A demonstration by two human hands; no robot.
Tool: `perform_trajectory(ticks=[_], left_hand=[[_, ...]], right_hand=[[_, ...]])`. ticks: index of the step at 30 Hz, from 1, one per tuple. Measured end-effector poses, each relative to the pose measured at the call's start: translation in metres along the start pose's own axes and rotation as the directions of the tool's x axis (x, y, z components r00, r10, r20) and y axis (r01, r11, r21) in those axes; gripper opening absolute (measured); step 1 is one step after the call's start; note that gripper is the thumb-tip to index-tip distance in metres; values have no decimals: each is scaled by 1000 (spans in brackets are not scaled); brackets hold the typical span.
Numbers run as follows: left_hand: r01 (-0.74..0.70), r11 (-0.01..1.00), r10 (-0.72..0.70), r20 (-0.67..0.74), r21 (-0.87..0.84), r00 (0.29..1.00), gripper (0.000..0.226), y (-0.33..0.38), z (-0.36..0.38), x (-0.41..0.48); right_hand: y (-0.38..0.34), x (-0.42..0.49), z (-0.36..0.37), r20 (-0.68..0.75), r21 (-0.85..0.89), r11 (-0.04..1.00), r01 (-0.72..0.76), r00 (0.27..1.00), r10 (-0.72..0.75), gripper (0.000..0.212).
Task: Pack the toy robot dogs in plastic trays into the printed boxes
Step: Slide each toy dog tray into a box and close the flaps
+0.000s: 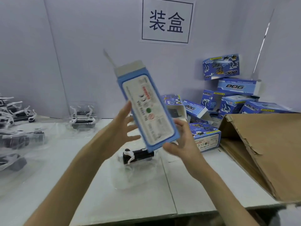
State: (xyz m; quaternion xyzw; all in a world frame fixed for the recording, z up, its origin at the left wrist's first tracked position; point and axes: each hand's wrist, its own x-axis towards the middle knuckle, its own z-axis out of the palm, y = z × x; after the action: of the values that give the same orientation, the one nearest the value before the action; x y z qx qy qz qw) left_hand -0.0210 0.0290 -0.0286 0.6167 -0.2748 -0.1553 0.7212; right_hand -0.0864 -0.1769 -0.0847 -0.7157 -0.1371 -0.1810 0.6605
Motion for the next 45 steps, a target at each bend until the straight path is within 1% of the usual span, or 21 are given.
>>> perform_trajectory(ticks=[2,4,5,6,8,9,10,11,13,15,18,19,22,26,28,30,33,37,41,43,45], left_hand=[[-51,995,57,-70,89,996,105,5,-2,-1],[-106,989,120,-147,98,982,77,11,-11,-2],[-132,982,155,-176,133,972,72,14,-19,-3],[-150,968,191,-200,202,961,75,18,-28,-4],[-146,916,241,-222,373,945,100,24,-43,-6],[-124,886,244,-221,447,944,114,27,-51,-8],[-108,853,243,-205,511,948,118,29,-59,-10],[-93,812,240,-185,577,953,113,31,-67,-13],[-52,704,211,-139,709,968,98,34,-83,-20],[-29,601,171,-93,799,981,97,32,-96,-28],[-17,526,120,-55,851,991,101,23,-107,-37],[-15,523,98,-42,852,994,102,20,-109,-38],[-10,509,60,-24,861,998,102,16,-114,-39],[27,547,22,-47,837,999,101,17,-117,-37],[26,524,31,-50,851,998,102,17,-118,-38],[21,458,42,-45,889,998,102,14,-119,-37],[10,383,35,-25,924,999,105,5,-117,-31],[-47,367,60,26,929,998,109,-7,-109,-17],[-91,308,48,80,947,996,110,-17,-104,-7],[-108,258,19,107,960,994,113,-22,-103,-2],[-113,263,-45,129,958,991,114,-27,-101,3]], right_hand=[[3,2,9,123,-149,988,46,992,-27,86],[9,7,13,269,-289,956,50,963,31,88],[10,10,16,320,-383,922,56,944,76,87],[12,14,18,353,-483,873,74,928,116,86],[18,25,20,400,-658,741,136,896,191,79],[23,33,22,427,-719,670,186,878,214,77],[27,43,26,457,-753,614,236,859,230,77],[30,52,29,475,-777,573,262,841,260,77],[32,67,35,470,-812,533,239,809,353,78],[33,74,38,441,-838,511,193,791,425,76],[38,75,41,406,-861,467,203,827,389,76],[38,75,40,398,-861,466,202,838,373,78],[29,79,22,366,-818,559,136,872,324,80],[6,91,-8,196,-800,598,44,962,191,74],[-3,91,-18,111,-826,562,41,990,91,76],[-11,88,-23,84,-851,522,61,996,21,82],[-22,77,-19,124,-829,549,108,992,-7,87],[-22,68,1,235,-842,481,244,969,-80,81],[-12,67,8,280,-837,471,277,958,-65,82],[-6,66,5,336,-814,493,307,941,-32,75],[-1,64,5,385,-765,567,305,923,24,60]])
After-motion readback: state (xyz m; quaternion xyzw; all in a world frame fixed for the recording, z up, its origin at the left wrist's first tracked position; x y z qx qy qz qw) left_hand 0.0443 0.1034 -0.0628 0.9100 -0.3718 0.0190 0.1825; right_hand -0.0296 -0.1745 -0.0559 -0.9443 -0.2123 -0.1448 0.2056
